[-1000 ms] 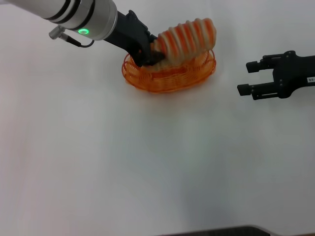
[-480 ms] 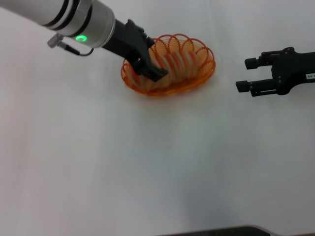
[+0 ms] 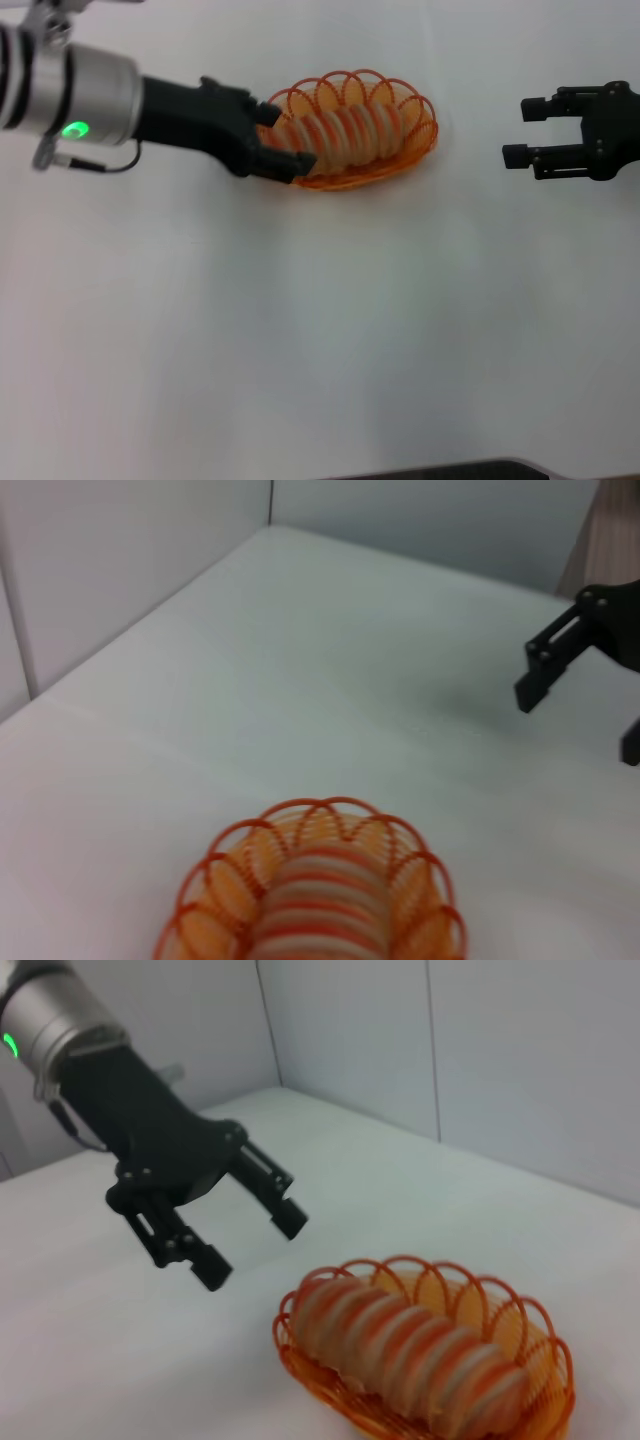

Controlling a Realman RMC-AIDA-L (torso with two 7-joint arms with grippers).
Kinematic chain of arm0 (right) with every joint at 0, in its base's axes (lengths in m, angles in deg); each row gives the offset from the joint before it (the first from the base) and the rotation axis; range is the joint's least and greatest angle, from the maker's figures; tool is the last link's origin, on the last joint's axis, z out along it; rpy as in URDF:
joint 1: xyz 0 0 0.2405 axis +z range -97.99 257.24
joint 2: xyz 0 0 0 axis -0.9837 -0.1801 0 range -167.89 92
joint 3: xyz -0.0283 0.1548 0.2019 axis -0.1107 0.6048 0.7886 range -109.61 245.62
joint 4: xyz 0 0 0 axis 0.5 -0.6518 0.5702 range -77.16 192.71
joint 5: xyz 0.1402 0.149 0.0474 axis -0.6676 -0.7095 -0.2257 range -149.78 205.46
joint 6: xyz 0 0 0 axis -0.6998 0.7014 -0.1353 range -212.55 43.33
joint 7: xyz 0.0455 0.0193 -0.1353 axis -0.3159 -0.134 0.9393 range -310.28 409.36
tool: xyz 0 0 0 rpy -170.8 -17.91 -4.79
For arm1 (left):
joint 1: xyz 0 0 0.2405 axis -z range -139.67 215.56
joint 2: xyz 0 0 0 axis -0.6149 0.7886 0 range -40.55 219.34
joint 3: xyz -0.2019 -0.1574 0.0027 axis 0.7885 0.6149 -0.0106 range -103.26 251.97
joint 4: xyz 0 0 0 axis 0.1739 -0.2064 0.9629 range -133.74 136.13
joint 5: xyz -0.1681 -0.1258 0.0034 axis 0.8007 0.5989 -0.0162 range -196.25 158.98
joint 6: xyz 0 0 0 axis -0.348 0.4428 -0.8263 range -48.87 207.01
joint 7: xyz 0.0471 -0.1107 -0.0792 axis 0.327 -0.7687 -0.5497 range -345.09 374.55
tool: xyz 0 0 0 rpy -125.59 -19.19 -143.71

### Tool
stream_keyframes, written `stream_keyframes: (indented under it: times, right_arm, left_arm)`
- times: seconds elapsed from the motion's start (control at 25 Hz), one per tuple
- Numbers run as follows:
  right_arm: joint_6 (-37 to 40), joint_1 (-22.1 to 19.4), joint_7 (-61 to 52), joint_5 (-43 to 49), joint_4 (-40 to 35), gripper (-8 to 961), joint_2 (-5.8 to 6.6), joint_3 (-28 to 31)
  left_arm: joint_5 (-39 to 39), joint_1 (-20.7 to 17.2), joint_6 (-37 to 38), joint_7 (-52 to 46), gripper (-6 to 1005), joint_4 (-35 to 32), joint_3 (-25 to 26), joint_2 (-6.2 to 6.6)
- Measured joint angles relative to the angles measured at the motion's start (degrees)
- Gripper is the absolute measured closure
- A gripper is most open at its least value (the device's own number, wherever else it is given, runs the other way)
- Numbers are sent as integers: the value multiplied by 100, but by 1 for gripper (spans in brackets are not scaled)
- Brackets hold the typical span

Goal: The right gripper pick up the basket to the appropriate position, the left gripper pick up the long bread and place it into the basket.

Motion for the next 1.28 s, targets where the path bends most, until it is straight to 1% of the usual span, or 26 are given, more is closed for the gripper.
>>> stream_keyframes:
  times: [0.04, 0.08, 0.2, 0.36, 0.4, 0.44, 0.48, 0.6, 0.72, 0.92, 1.12, 1.28]
  right_arm:
    - [30, -17, 72, 0, -3, 180, -5, 48]
    - [41, -42, 152, 0, -9, 180, -11, 75]
    - [42, -131, 352, 0, -14, 179, -55, 87]
    - [5, -265, 551, 0, -32, 179, -180, 120]
    - [-8, -296, 599, 1, -34, 178, -212, 133]
    - [-17, -324, 648, 1, -35, 178, -241, 149]
    - [-23, -348, 701, 2, -35, 178, -275, 170]
    - [-34, -424, 895, -27, -35, 174, -382, 344]
    - [-35, -480, 1114, -111, 31, 169, -429, 512]
    - [-49, -524, 1322, -131, 291, 166, -441, 574]
    - [-131, -573, 1390, -108, 425, 164, -435, 532]
    - [-199, -610, 1504, -99, 605, 164, -422, 528]
  left_arm:
    - [166, -220, 197, 172, 198, 12, 225, 1]
    - [166, -220, 197, 172, 200, 12, 225, 1]
    - [336, -545, 461, 364, 200, 36, 475, 1]
    - [478, -965, 636, 616, 197, 41, 623, 1]
    - [478, -965, 636, 616, 196, 41, 623, 1]
    - [498, -1053, 670, 673, 195, 45, 662, 1]
    - [560, -1217, 786, 865, 195, 113, 826, 1]
    - [654, -1321, 896, 1101, 196, 222, 1025, 1]
    - [709, -1375, 1028, 1385, 196, 424, 1262, 6]
    - [681, -1382, 1261, 1599, 196, 629, 1378, 28]
    - [657, -1447, 1289, 1689, 199, 783, 1401, 51]
    - [682, -1520, 1266, 1863, 201, 870, 1485, 32]
